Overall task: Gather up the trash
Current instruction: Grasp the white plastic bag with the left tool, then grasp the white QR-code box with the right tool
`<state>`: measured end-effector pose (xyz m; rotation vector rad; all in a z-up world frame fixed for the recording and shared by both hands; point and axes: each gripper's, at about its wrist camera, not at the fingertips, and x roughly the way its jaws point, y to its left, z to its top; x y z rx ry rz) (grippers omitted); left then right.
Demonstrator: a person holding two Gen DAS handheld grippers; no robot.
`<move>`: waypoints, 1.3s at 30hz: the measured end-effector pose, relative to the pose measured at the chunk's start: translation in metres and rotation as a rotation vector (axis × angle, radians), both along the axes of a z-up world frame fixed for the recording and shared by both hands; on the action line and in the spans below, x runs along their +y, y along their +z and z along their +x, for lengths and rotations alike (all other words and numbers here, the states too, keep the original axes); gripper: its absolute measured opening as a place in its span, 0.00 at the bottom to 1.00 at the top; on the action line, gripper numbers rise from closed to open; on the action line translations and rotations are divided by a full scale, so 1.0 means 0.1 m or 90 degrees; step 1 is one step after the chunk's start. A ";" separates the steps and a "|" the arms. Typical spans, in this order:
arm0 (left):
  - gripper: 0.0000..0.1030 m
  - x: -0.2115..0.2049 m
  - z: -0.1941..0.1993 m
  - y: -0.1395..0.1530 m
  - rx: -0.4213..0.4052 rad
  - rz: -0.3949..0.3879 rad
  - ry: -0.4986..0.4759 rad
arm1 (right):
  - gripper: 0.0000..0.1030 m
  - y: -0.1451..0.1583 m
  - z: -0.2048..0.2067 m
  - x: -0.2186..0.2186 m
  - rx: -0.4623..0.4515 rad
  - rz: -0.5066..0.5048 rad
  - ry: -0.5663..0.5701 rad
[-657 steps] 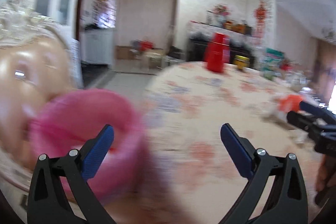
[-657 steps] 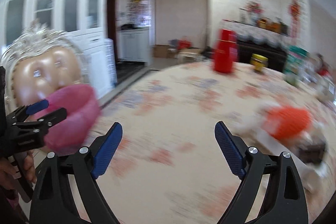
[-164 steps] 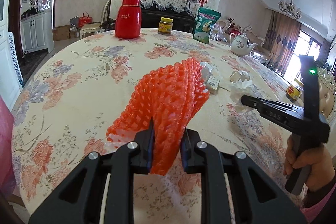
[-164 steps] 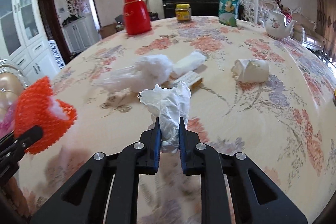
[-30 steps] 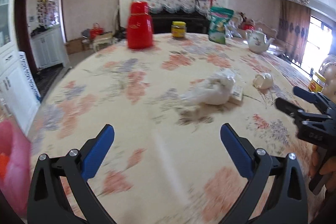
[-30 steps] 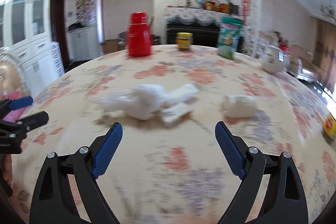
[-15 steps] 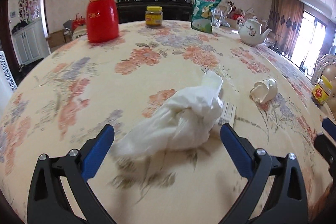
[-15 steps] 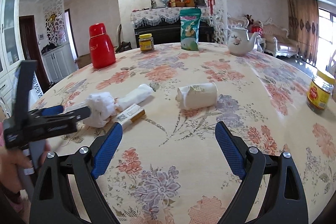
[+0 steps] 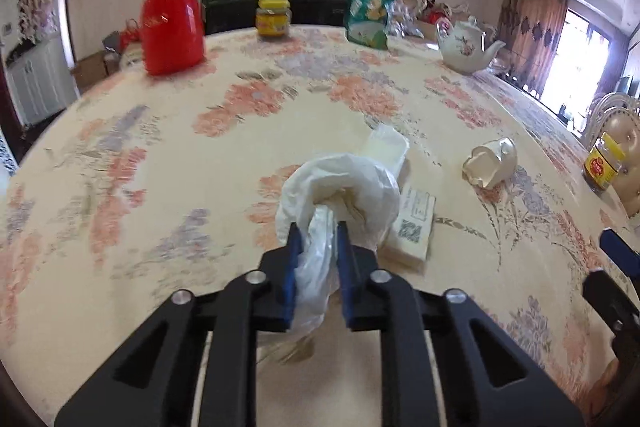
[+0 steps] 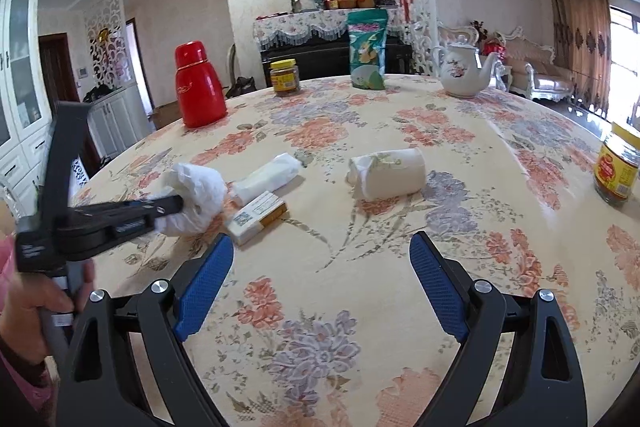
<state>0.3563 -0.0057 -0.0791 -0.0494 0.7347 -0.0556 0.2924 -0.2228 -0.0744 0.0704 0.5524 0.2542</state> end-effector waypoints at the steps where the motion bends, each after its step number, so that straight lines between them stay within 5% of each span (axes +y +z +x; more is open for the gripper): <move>1: 0.14 0.05 -0.08 0.03 -0.004 0.001 0.005 | 0.82 -0.01 0.00 0.03 0.001 -0.003 0.004; 10: 0.13 0.69 -0.69 0.10 -0.035 -0.031 0.097 | 0.82 -0.04 0.01 0.23 0.017 -0.012 0.011; 29: 0.13 0.93 -0.86 0.17 -0.098 -0.003 0.122 | 0.82 -0.21 0.80 1.16 0.132 -0.067 -0.020; 36: 0.13 0.86 -0.84 0.14 -0.095 -0.009 0.097 | 0.68 -0.33 1.07 1.37 0.185 -0.116 -0.063; 39: 0.13 0.84 -0.83 0.13 -0.091 -0.014 0.088 | 0.46 -0.44 1.13 1.29 0.223 -0.103 -0.068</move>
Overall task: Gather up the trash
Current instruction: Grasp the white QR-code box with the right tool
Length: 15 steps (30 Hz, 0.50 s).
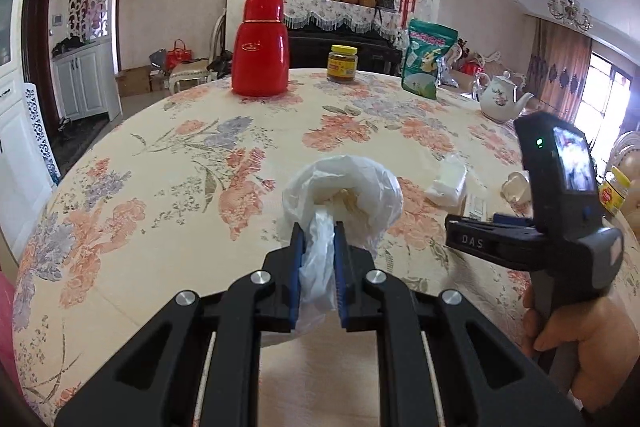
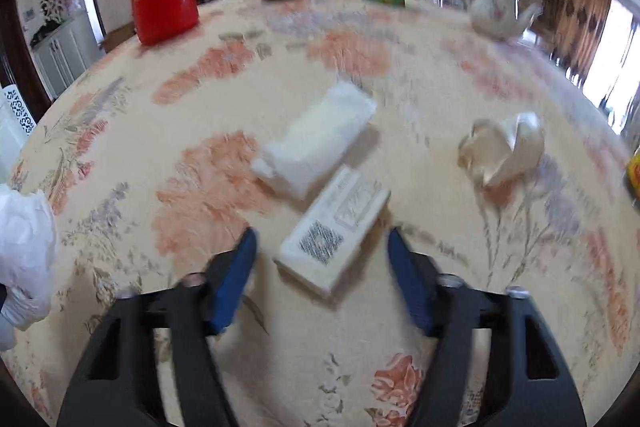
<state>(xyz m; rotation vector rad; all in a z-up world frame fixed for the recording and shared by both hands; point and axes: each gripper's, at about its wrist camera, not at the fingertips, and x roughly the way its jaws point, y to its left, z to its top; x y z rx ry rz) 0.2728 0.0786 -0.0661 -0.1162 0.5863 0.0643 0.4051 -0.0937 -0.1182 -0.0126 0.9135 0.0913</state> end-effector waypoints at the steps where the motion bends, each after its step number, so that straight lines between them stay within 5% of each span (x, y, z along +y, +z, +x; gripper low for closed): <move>1: 0.13 0.00 0.00 0.00 0.002 -0.003 -0.001 | 0.39 0.01 -0.02 -0.05 -0.006 0.008 -0.002; 7: 0.13 0.04 0.01 -0.02 0.007 -0.015 0.002 | 0.38 0.12 -0.36 -0.24 -0.042 0.063 0.041; 15: 0.13 0.04 0.04 -0.06 0.017 -0.017 0.000 | 0.38 0.38 -1.00 -0.19 -0.115 0.026 0.124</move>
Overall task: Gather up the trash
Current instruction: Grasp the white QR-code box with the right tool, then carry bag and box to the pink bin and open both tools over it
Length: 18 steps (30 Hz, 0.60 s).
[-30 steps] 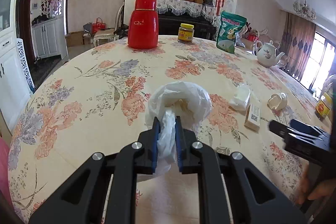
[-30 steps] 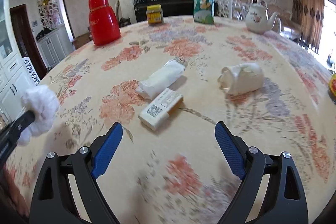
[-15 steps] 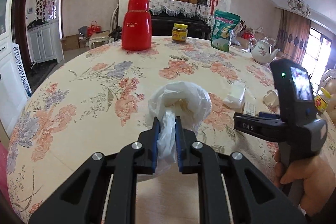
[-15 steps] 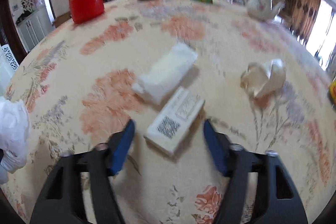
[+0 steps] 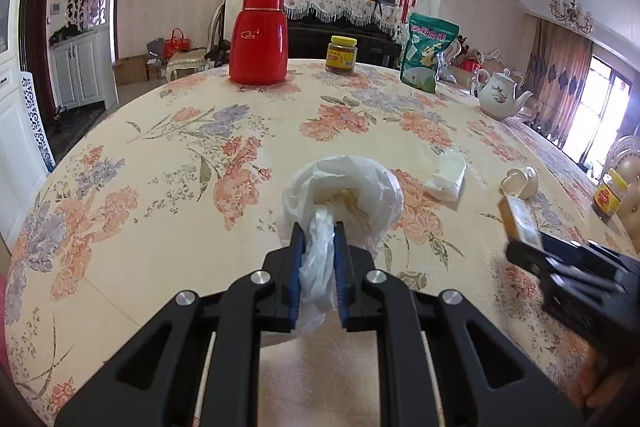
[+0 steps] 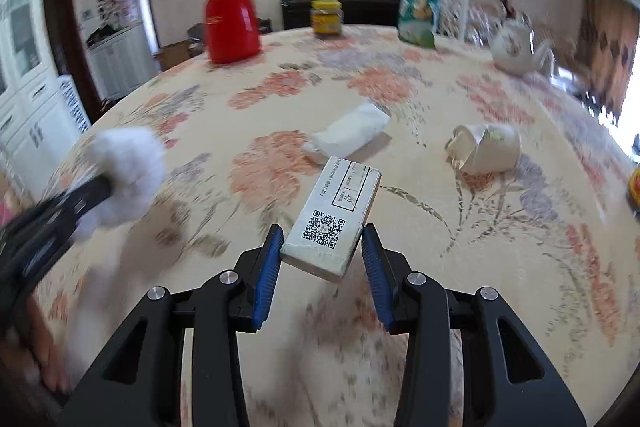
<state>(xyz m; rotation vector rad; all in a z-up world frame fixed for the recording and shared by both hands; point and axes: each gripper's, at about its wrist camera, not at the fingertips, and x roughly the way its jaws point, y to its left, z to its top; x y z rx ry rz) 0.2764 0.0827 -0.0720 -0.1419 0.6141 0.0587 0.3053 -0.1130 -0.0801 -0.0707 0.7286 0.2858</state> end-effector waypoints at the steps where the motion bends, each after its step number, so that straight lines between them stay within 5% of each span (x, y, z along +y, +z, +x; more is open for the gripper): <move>1: 0.13 0.01 0.00 0.00 0.001 0.001 0.003 | 0.38 0.01 -0.05 -0.01 -0.008 -0.005 0.003; 18: 0.13 0.02 0.00 -0.01 -0.002 -0.005 0.006 | 0.38 -0.04 -0.56 -0.16 -0.033 0.031 0.023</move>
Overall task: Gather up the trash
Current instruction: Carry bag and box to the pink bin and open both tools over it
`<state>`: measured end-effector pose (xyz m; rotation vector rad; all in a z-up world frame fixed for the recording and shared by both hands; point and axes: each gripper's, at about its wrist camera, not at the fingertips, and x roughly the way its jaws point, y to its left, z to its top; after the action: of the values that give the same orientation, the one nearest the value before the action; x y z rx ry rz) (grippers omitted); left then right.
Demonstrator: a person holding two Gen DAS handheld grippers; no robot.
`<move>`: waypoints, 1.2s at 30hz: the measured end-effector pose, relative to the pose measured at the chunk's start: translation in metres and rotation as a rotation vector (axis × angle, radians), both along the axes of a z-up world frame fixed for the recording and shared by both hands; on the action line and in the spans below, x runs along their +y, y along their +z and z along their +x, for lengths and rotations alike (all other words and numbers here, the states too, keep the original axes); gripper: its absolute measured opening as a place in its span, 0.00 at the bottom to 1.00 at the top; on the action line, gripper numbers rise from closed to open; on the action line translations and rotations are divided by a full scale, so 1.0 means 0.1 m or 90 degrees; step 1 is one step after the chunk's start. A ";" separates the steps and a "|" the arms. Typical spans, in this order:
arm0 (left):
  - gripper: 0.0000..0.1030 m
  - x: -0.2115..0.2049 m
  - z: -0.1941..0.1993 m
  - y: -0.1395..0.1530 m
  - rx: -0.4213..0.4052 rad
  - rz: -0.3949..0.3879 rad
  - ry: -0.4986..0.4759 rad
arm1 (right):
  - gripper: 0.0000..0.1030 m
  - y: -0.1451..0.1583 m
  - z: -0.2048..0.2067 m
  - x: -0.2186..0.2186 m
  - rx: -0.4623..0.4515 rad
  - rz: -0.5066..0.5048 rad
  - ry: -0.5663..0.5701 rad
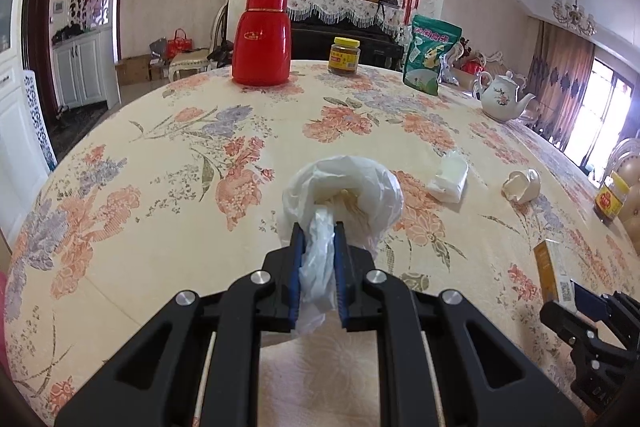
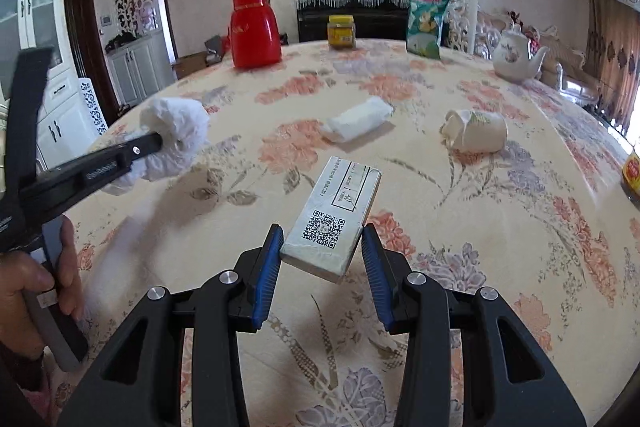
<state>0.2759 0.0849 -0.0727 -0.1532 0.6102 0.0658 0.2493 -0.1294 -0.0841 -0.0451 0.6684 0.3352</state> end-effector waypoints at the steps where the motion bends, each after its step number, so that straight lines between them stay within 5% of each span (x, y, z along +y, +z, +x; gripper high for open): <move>1: 0.14 0.00 0.00 0.00 -0.001 -0.001 0.001 | 0.38 0.00 -0.01 0.01 -0.002 -0.002 0.001; 11: 0.14 -0.02 -0.17 0.16 -0.009 0.016 0.020 | 0.38 0.02 0.01 -0.06 -0.004 0.023 -0.004; 21: 0.14 0.05 -0.93 0.29 -0.021 0.004 0.027 | 0.38 0.03 -0.04 -0.02 -0.010 0.025 0.009; 36: 0.14 0.15 -1.75 0.26 -0.051 0.011 0.015 | 0.38 0.31 -0.62 0.41 -0.058 0.014 0.120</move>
<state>0.1007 0.1002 -0.0467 -0.1450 0.5280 0.0870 0.1870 -0.0881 -0.0529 -0.1026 0.5711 0.5185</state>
